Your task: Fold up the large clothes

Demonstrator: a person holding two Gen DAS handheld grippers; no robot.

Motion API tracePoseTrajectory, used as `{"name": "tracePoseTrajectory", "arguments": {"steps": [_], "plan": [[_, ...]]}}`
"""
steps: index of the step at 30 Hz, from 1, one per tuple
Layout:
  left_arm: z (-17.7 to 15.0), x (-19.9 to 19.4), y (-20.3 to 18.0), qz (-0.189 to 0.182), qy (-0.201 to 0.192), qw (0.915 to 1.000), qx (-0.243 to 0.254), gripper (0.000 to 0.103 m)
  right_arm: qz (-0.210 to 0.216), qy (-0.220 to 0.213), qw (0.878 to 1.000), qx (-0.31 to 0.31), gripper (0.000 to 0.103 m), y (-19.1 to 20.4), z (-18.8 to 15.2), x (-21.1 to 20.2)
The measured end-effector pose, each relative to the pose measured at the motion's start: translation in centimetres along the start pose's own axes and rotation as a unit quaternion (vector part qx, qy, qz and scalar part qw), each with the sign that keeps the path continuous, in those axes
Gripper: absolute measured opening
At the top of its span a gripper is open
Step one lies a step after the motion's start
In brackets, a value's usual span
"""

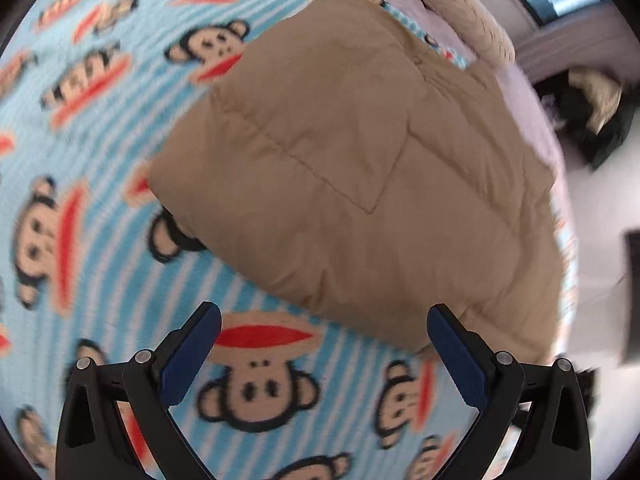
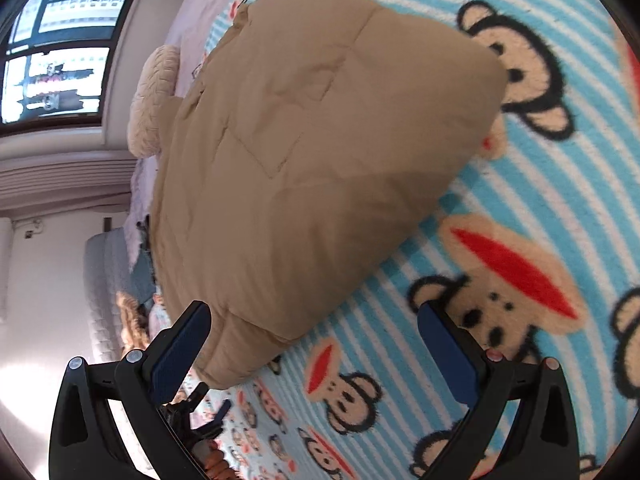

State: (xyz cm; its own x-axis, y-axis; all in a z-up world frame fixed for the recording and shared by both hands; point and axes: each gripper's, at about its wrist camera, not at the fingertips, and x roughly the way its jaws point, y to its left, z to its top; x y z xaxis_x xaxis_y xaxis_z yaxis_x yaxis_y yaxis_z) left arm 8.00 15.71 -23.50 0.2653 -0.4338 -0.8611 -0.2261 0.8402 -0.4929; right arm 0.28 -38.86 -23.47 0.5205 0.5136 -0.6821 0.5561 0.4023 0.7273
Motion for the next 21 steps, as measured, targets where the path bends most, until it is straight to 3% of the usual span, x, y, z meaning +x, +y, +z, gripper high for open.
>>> {"name": "tracePoseTrajectory", "arguments": {"steps": [4,14,16,17,18,20,21], "plan": [[0.6,1.4,0.9,-0.049,0.000,0.9982,-0.034,0.103,0.038,0.002,0.999,0.019,0.103,-0.2,0.5,1.4],[3.7,3.9,0.6,-0.067,-0.042,0.9948,-0.065,0.102,0.105,0.015,0.994,0.025,0.103,1.1,2.7,5.2],[4.2,4.2,0.8,-0.071,-0.050,0.9931,-0.080,0.087,0.103,0.018,0.994,0.035,0.103,1.1,3.2,5.7],[4.4,4.3,1.0,-0.081,-0.048,0.9919,-0.085,0.066,0.104,0.016,0.994,0.043,0.100,1.1,3.3,5.7],[4.5,4.3,1.1,-0.092,-0.045,0.9907,-0.089,0.049,0.101,0.015,0.994,0.048,0.088,0.9,3.3,5.7],[4.6,4.0,1.0,-0.102,-0.050,0.9896,-0.088,0.034,0.084,0.023,0.994,0.058,0.054,0.4,3.6,5.9],[4.5,3.6,0.8,-0.101,-0.055,0.9902,-0.079,0.026,0.092,0.026,0.993,0.064,0.045,0.1,3.6,5.9]]}}
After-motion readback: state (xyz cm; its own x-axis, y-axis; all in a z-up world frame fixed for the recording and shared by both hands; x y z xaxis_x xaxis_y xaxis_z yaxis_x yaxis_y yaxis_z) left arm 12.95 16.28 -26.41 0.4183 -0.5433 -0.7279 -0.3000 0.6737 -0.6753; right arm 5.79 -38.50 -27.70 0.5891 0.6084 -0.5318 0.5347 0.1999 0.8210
